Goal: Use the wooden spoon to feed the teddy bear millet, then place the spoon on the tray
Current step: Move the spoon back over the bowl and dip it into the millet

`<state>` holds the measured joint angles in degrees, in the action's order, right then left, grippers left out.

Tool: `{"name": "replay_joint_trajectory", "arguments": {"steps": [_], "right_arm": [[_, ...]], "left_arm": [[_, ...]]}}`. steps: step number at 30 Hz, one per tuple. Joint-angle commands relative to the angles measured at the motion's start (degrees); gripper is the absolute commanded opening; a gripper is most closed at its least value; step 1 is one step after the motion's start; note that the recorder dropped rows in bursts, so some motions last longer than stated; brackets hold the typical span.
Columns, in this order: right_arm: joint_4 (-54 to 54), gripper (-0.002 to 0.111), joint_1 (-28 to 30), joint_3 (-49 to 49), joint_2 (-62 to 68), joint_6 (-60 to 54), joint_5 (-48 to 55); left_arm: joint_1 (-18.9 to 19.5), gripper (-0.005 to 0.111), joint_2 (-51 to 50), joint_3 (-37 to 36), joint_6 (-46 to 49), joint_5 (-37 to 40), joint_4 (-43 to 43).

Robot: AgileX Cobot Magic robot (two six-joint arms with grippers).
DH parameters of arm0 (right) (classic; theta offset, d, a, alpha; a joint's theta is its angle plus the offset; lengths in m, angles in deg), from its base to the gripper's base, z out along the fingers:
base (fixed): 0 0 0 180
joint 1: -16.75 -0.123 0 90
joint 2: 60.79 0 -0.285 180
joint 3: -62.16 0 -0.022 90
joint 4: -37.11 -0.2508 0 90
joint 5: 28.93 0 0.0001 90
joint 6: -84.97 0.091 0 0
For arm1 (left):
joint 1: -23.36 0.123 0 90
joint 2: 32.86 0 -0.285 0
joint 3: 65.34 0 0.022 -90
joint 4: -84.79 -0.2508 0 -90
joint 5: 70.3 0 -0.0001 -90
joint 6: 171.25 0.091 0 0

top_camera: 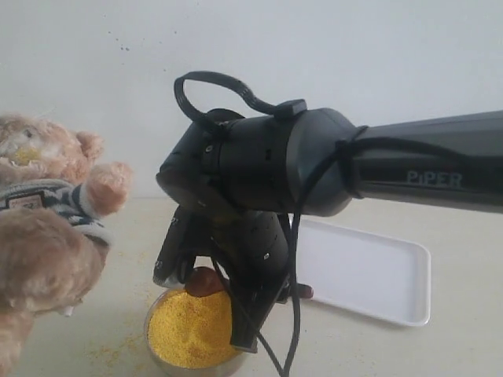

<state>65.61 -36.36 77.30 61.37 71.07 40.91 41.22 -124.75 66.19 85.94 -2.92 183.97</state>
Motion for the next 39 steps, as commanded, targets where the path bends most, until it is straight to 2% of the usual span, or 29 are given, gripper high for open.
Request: {"name": "replay_joint_trajectory", "arguments": {"steps": [1, 6, 12, 18, 33, 39], "right_arm": [[0.25, 0.000, -0.09, 0.27, 0.99, 0.27, 0.12], [-5.00, 0.000, -0.09, 0.27, 3.37, -0.42, 0.12], [-4.76, 0.000, -0.22, 0.27, 3.57, -1.65, 0.12], [-9.57, 0.000, -0.22, 0.27, 3.46, -9.14, 0.12], [-7.13, 0.000, 0.09, 0.27, 3.37, -6.41, 0.12], [-9.61, 0.000, 2.31, 0.27, 1.11, -6.58, 0.12]], "left_arm": [[0.50, 0.004, 0.39, 1.01, -3.48, 2.58, 0.77], [0.50, 0.004, 0.39, 1.01, -2.99, 2.58, 0.77], [0.50, 0.004, 0.39, 1.01, -2.99, 2.58, 0.77], [0.50, 0.004, 0.39, 1.01, -2.99, 2.58, 0.77], [0.50, 0.004, 0.39, 1.01, -2.58, 2.58, 0.77], [0.50, 0.004, 0.39, 1.01, -2.58, 2.58, 0.77]]}}
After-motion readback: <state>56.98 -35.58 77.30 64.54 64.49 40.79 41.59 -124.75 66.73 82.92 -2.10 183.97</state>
